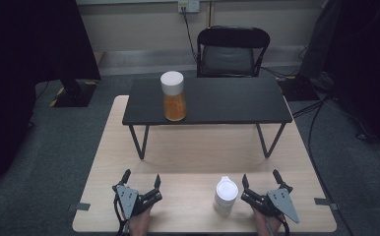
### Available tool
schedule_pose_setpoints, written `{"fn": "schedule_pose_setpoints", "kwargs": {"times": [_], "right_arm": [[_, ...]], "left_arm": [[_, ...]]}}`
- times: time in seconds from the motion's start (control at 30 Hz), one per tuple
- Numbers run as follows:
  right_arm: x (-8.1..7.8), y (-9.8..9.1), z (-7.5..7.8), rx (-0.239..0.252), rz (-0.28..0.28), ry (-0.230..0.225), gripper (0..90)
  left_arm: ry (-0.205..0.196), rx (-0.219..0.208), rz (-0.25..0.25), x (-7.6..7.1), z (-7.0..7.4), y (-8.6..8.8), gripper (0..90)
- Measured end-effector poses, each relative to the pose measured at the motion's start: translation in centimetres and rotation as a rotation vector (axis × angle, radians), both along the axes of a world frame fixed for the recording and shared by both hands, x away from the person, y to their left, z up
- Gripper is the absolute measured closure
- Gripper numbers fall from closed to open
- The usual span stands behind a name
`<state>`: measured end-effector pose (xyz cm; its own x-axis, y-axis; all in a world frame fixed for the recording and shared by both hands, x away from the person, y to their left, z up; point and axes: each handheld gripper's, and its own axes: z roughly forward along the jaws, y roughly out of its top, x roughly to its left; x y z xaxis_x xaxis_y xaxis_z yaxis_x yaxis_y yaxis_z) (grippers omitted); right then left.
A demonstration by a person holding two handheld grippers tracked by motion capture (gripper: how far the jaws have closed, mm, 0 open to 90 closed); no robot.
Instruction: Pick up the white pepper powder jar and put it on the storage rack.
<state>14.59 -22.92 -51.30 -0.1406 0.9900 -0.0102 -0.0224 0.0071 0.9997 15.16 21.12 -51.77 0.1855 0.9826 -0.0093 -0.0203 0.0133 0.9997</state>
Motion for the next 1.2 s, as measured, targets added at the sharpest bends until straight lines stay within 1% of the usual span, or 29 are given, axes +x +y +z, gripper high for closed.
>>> {"fn": "schedule_pose_setpoints", "kwargs": {"times": [0.13,0.17,0.23,0.33,0.53,0.6,0.7,0.77,0.8,0.87,1.0,1.1,1.17,1.2], "right_arm": [[0.0,0.0,0.1,-0.008,0.002,-0.001,0.0],[-0.1,0.0,0.1,0.001,0.006,-0.005,0.0],[-0.2,-0.1,0.5,0.003,0.012,-0.006,0.0],[-0.2,-0.2,0.9,0.009,0.023,-0.018,0.0],[-0.5,-0.4,2.6,0.02,0.062,-0.047,0.1],[-0.6,-0.3,3.1,0.013,0.071,-0.051,0.1],[-0.8,-0.4,3.9,0.019,0.095,-0.052,1.1],[-0.9,-0.6,4.5,0.04,0.126,-0.041,1.4],[-1.0,-0.6,4.7,0.043,0.138,-0.047,1.7],[-1.2,-0.4,5.1,0.037,0.153,-0.056,2.1],[-1.7,0.0,5.9,0.033,0.193,-0.057,3.3],[-2.0,0.3,6.3,0.027,0.223,-0.053,4.2],[-2.3,0.6,6.3,0.011,0.232,-0.056,4.2],[-2.4,0.7,6.3,0.012,0.24,-0.055,4.2]], "left_arm": [[0.0,0.0,0.0,0.0,0.0,0.0,0.0],[0.0,0.0,0.0,0.0,0.0,0.0,0.0],[0.0,0.0,0.0,0.0,0.0,0.0,0.0],[0.0,0.0,0.0,0.0,0.0,0.0,0.0],[0.0,0.0,0.0,0.0,0.0,0.0,0.0],[0.0,0.0,0.0,0.0,0.0,0.0,0.0],[0.0,0.0,0.001,0.0,0.0,0.0,0.0],[0.0,0.0,0.001,0.0,0.0,0.0,0.0],[0.0,0.0,0.001,0.0,0.0,0.0,0.0],[0.0,0.0,0.001,0.0,0.0,0.0,0.0],[0.001,0.001,0.001,0.0,0.0,0.0,0.1],[0.001,0.001,0.001,0.0,0.0,0.0,0.6],[0.0,0.0,0.001,0.0,0.0,0.0,0.6],[0.001,0.001,0.001,0.0,0.0,0.0,0.6]]}}
